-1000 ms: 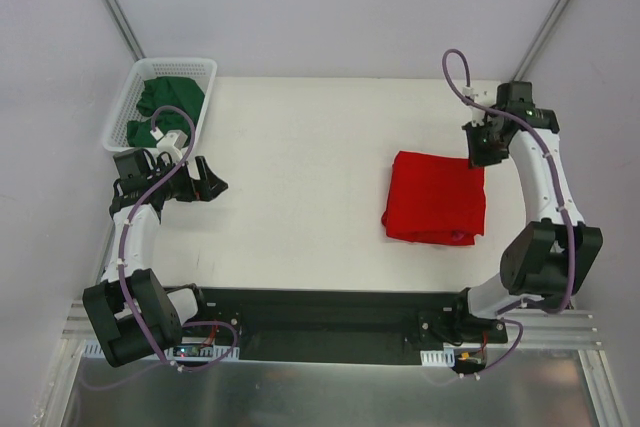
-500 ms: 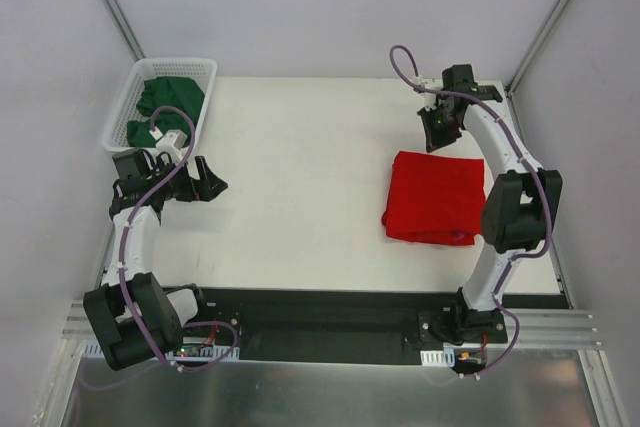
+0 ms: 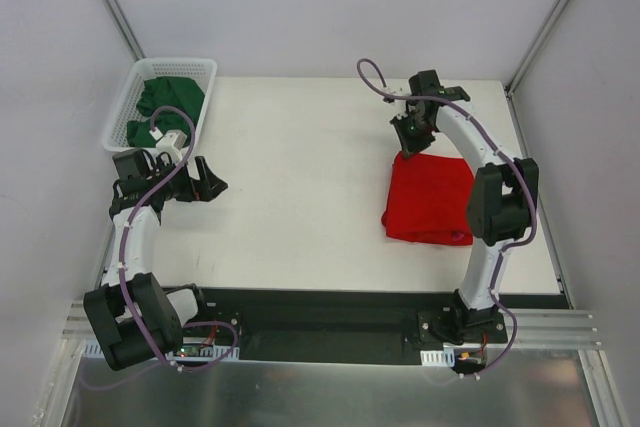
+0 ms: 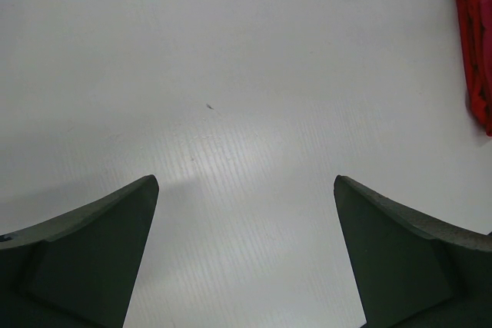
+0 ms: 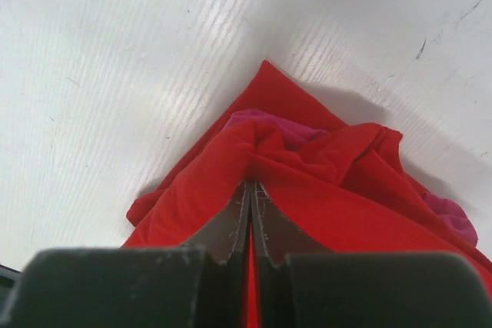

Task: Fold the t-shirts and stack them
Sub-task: Put the neatly folded tshirt into the corner of the board with the right arm

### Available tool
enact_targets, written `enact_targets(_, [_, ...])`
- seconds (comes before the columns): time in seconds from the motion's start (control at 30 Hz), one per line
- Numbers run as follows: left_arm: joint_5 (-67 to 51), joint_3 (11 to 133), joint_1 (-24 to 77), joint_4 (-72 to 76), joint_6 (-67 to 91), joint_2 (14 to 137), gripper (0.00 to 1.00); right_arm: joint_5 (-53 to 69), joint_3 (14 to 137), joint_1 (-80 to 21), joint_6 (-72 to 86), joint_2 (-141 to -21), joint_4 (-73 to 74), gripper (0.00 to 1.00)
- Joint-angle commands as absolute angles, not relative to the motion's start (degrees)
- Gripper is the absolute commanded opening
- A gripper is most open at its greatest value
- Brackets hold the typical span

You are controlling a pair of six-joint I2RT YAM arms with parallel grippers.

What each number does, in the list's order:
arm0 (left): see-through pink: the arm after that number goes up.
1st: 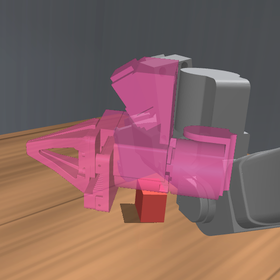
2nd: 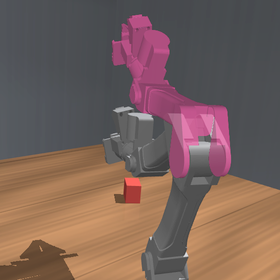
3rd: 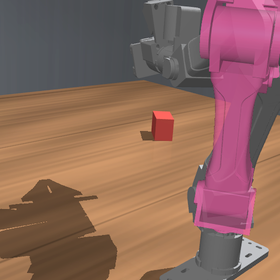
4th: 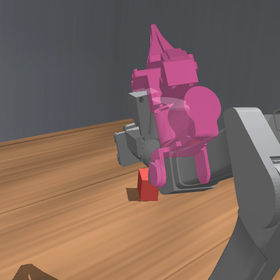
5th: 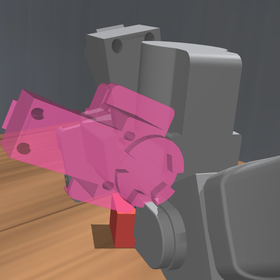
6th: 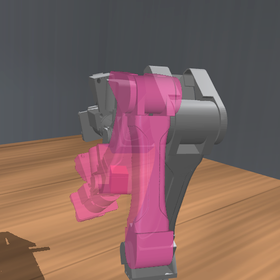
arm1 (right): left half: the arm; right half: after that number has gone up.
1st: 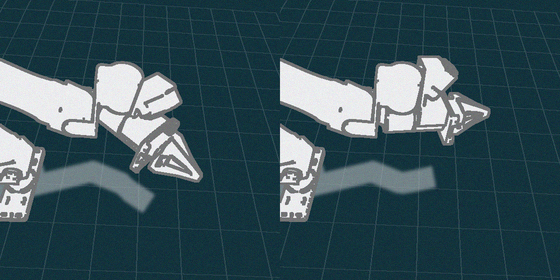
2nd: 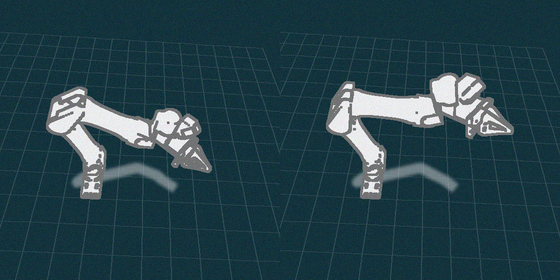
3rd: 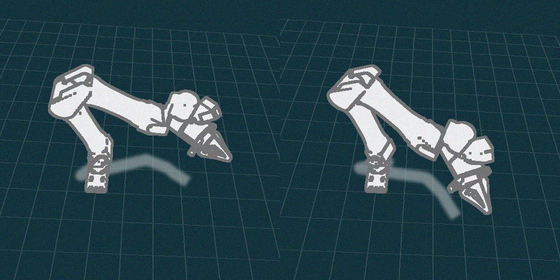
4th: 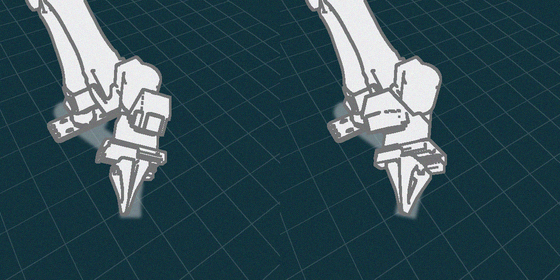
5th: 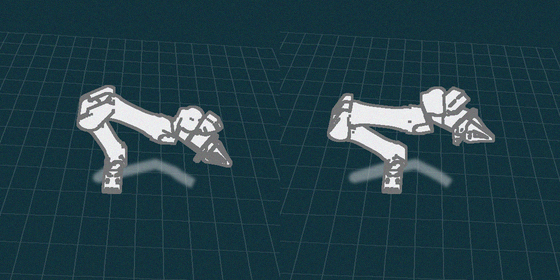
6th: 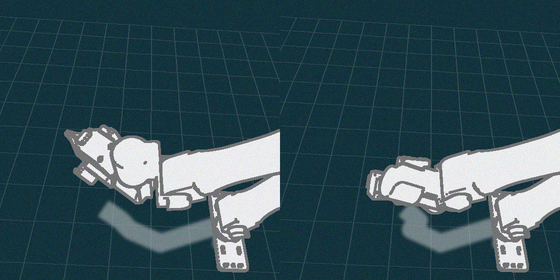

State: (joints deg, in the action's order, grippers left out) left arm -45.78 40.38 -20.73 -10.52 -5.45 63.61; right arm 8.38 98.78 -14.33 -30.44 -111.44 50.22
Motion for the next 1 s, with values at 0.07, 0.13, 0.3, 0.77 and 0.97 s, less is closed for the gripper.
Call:
enact_targets(0.07, [-45.53, 40.34, -21.18, -9.23, -6.24, 62.31, 0.99, 6.95, 101.42, -15.03, -30.41, -111.44, 51.24, 0.02])
enact_targets(0.13, [-45.70, 40.34, -21.18, -9.23, -6.15, 62.58, 0.99, 7.21, 101.25, -15.03, -30.50, -113.10, 51.24, 0.02])
enact_targets(0.3, [-45.44, 39.99, -21.18, -9.23, -6.24, 61.96, 0.99, 6.16, 98.62, -15.21, -30.76, -115.75, 49.31, 0.01])
enact_targets(0.77, [-45.62, 39.81, -21.18, -9.14, -6.59, 61.96, 0.99, 2.11, 95.54, -15.12, -29.97, -106.80, 50.09, 0.02])
enact_targets(0.97, [-46.14, 40.08, -21.18, -9.23, -6.77, 63.10, 0.99, 0.62, 88.27, -15.20, -31.72, -97.83, 52.38, 0.07])
